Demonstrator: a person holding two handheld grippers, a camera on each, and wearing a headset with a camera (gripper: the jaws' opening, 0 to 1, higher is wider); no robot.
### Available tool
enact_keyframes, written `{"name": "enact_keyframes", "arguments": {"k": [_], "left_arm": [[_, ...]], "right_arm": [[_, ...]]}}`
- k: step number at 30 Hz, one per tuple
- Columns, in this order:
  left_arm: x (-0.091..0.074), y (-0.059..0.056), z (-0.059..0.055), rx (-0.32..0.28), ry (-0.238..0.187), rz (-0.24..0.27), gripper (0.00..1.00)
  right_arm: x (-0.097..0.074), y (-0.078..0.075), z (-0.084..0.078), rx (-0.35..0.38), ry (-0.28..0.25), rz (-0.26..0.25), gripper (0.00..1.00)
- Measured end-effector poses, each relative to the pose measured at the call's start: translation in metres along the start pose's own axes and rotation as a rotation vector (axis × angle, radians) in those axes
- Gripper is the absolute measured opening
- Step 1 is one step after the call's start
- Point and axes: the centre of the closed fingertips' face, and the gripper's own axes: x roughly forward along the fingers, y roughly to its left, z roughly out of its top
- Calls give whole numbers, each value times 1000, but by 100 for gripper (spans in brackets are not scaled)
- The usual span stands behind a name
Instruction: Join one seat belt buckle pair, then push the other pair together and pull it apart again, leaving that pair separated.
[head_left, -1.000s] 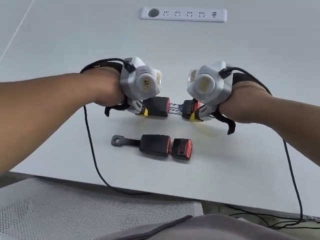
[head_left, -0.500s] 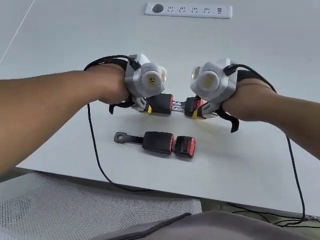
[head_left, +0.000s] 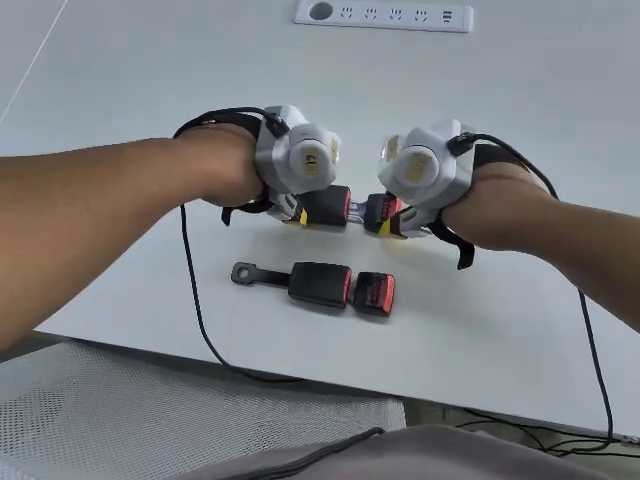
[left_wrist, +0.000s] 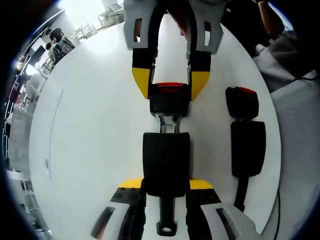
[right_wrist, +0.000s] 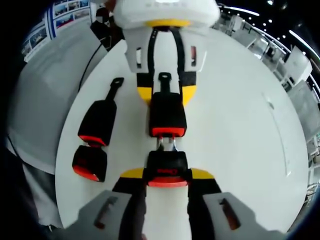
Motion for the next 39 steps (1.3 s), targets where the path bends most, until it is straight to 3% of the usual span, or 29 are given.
{"name": "enact_keyframes", "arguments": {"k": [5,16,34,39], "left_arm": [[0,0,0,23,23,2,30],[0,0,-1,15,33,3,30],[0,0,-2,-5,20,0,30],[1,0,-3,-12,15,-11,30]], "right_arm": [[2,-1,2,-13,9,10,28],[9,-2,15,-8,-9,15,28],[6,1,11,-1,-20,9,29],[-2,2,-3,6,-10,3,30]]}}
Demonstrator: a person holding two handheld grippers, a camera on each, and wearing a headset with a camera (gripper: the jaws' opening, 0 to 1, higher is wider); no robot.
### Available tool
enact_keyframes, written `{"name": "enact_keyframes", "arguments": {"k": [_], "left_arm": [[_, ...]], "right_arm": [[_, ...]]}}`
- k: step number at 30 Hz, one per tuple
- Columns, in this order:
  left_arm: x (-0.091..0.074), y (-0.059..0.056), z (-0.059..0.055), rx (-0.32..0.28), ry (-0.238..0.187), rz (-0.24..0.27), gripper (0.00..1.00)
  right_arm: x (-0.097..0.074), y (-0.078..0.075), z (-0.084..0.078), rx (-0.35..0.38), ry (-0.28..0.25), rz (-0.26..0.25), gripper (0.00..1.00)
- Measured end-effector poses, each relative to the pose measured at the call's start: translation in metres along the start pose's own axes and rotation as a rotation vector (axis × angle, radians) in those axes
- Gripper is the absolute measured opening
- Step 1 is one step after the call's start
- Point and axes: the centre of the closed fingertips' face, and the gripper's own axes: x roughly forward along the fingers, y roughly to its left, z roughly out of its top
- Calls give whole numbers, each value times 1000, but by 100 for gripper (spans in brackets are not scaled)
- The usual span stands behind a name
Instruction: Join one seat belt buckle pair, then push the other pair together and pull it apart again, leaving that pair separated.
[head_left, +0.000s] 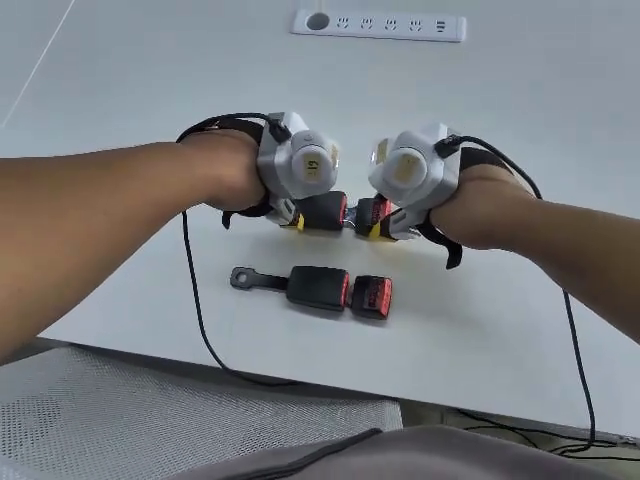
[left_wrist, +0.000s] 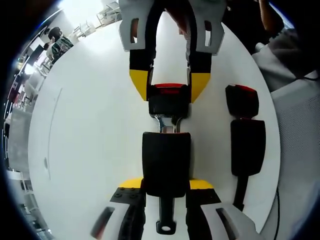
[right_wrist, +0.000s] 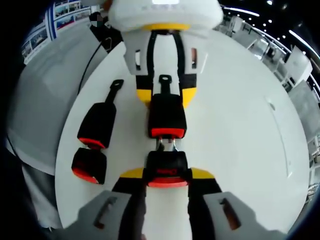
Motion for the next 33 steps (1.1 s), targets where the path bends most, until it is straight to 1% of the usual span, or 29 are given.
{"name": "enact_keyframes", "arguments": {"k": [3,6,11,12,13,17,21,25,29,30,33], "left_arm": [[0,-1,0,-4,-3,-5,30],[0,-2,1,0,2,-1,30],[0,-3,1,-7,2,-4,30],[0,-3,1,-8,3,-5,30],[0,-3,1,-5,5,-5,30],[0,-3,1,-4,9,-1,30],[0,-3,0,-10,5,0,31],[0,-3,0,-8,14,-2,31],[1,-3,0,-3,16,-6,31],[1,-3,0,-2,17,-6,31],[1,-4,0,0,19,-6,31]], "right_arm": [[-4,2,-4,7,-17,0,30],[-7,4,-9,8,-6,-4,30],[-16,5,-24,10,3,-4,30],[-19,6,-30,10,15,-8,30],[-20,6,-32,11,18,-8,31],[-30,7,-53,16,46,-14,31],[-38,7,-72,25,60,-22,31],[-50,9,-94,34,82,-23,31],[-61,9,-117,58,105,-36,32],[-62,9,-119,61,106,-38,32],[-70,8,-134,91,119,-49,32]]}}
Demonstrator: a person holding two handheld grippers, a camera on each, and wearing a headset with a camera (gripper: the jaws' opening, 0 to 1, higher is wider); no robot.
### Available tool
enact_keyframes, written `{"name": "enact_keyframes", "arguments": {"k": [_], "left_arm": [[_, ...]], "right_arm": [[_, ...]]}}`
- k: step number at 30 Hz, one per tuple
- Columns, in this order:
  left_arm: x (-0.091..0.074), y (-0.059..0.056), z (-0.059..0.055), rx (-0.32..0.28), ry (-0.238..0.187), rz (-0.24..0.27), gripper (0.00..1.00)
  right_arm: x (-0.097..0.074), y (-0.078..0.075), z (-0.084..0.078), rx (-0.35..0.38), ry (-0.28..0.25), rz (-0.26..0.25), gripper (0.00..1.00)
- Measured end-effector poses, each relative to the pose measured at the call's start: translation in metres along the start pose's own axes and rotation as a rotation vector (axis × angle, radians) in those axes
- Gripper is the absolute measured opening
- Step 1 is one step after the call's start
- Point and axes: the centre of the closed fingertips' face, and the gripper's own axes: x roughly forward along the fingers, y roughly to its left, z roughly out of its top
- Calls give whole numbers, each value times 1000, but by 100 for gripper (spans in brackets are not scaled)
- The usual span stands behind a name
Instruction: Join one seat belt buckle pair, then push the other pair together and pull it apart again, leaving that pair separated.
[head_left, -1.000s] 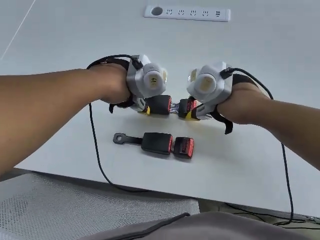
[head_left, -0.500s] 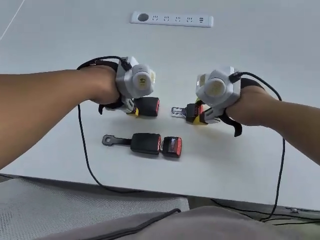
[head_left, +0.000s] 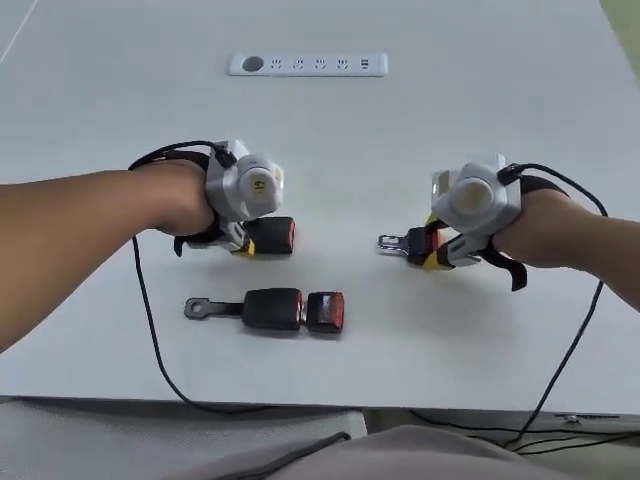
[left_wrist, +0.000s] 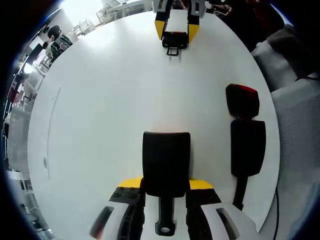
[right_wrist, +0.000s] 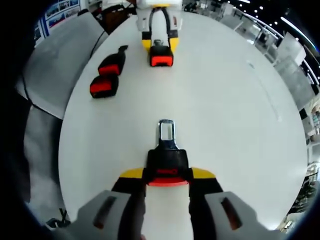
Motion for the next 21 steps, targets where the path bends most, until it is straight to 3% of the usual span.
{"name": "enact_keyframes", "arguments": {"k": [8,10,12,13,21], "left_arm": [[0,0,0,4,-7,1,32],[1,0,0,5,-3,0,32],[1,0,0,10,2,2,32],[1,0,0,14,-1,2,32],[-1,0,0,-3,-7,26,32]], "right_arm": [[-8,2,-22,11,39,20,32],[-8,3,-23,-3,36,21,33],[-7,7,-29,-46,69,36,35],[-7,4,-26,3,49,25,35],[-8,4,-28,20,31,3,36]]}}
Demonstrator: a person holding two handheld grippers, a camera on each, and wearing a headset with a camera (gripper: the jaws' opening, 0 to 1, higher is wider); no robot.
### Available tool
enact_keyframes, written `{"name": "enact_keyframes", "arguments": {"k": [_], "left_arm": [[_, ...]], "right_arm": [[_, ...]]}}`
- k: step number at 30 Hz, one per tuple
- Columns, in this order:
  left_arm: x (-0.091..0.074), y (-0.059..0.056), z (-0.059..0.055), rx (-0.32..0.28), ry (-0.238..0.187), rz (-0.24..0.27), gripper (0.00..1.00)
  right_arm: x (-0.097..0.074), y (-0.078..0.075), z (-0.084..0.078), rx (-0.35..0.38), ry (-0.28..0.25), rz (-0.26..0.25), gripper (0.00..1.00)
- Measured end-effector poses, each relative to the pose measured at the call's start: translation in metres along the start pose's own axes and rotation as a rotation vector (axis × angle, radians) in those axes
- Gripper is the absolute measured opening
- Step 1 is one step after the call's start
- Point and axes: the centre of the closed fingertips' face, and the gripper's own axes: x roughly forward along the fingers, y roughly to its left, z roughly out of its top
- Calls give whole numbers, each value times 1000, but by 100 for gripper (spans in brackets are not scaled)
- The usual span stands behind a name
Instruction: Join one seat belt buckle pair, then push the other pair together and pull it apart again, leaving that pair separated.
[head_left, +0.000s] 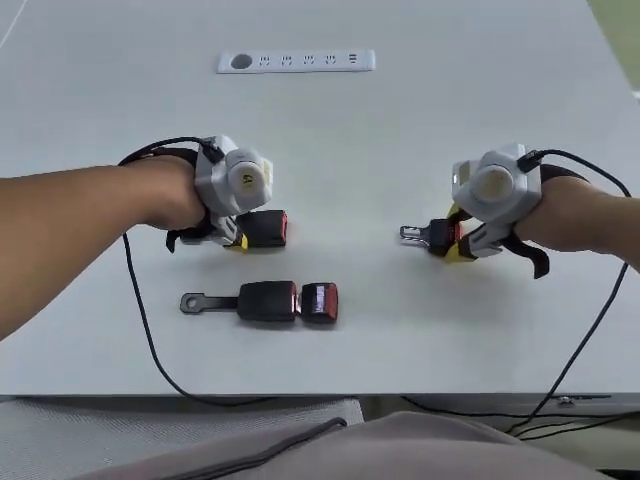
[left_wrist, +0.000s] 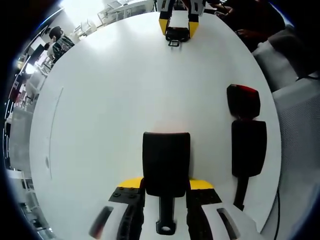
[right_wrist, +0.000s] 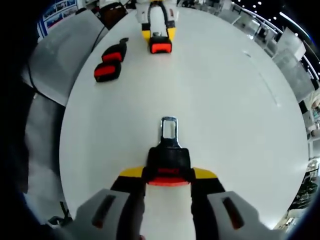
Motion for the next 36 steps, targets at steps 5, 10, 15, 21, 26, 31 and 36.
{"name": "enact_keyframes", "arguments": {"k": [5,10,15,21,26,31,36], "left_arm": [[-2,0,-1,-2,-15,24,33],[-9,2,-7,-85,-71,57,43],[-24,-4,-13,-136,-110,95,43],[-46,-27,-28,-221,-196,138,44],[-66,-45,-44,-314,-280,167,49],[-91,-67,-62,-403,-400,194,57],[-99,-95,-85,-445,-428,205,66]], "right_arm": [[-3,-3,-2,8,-22,-55,41],[-9,3,-12,110,-34,-104,51],[-18,21,-9,182,-90,-128,58],[-35,38,3,201,-154,-190,68],[-55,52,15,245,-232,-220,74],[-69,68,21,299,-289,-227,77],[-81,79,24,352,-336,-252,80]]}}
